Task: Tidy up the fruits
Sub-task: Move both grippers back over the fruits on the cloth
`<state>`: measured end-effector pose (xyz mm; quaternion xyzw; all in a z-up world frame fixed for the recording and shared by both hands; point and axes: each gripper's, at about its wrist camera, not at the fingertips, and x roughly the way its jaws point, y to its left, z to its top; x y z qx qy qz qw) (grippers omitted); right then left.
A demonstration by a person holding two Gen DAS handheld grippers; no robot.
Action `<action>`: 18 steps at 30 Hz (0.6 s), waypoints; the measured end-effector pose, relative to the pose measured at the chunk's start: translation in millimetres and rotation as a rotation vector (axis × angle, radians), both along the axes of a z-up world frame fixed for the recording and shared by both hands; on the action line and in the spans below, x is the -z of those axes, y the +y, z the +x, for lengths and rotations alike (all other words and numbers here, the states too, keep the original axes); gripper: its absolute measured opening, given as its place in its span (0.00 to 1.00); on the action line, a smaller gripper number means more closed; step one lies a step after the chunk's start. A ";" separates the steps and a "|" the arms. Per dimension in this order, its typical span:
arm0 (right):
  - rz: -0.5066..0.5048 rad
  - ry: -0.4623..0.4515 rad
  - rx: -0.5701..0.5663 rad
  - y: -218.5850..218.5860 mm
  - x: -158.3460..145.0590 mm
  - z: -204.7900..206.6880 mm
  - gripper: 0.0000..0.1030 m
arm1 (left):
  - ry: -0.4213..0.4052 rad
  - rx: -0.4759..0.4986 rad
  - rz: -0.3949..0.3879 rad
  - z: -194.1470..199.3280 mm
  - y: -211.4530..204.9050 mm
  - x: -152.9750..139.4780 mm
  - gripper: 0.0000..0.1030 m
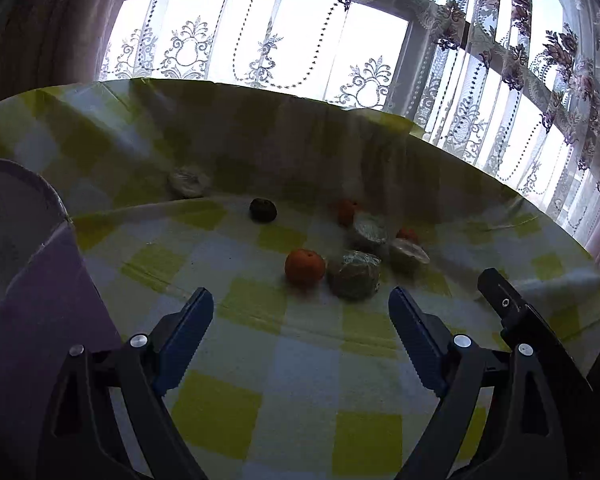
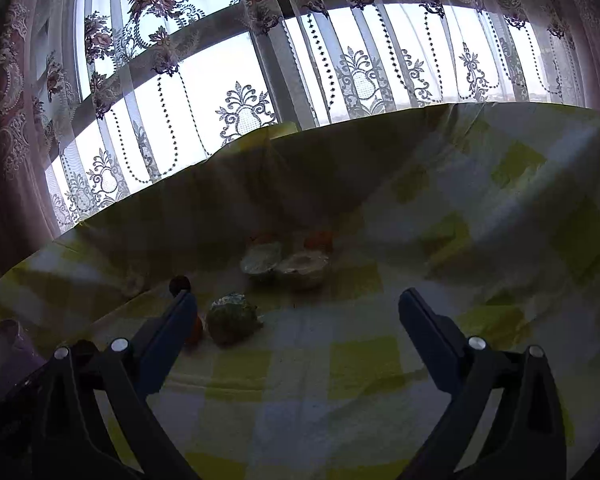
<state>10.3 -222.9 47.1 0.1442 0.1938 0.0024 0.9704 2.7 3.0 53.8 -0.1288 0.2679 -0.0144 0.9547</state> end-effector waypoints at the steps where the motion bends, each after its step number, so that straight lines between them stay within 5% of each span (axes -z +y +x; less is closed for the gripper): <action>1: 0.001 0.026 0.001 -0.8 4.1 7.3 0.98 | 0.018 -0.015 -0.018 8.9 4.3 5.2 0.84; 12: 0.182 0.176 -0.057 -16.3 28.2 58.0 0.98 | 0.079 -0.085 -0.166 48.1 43.2 25.7 0.84; 18: 0.171 0.218 -0.187 -7.5 30.9 83.5 0.98 | 0.138 -0.070 -0.217 65.0 49.3 33.7 0.84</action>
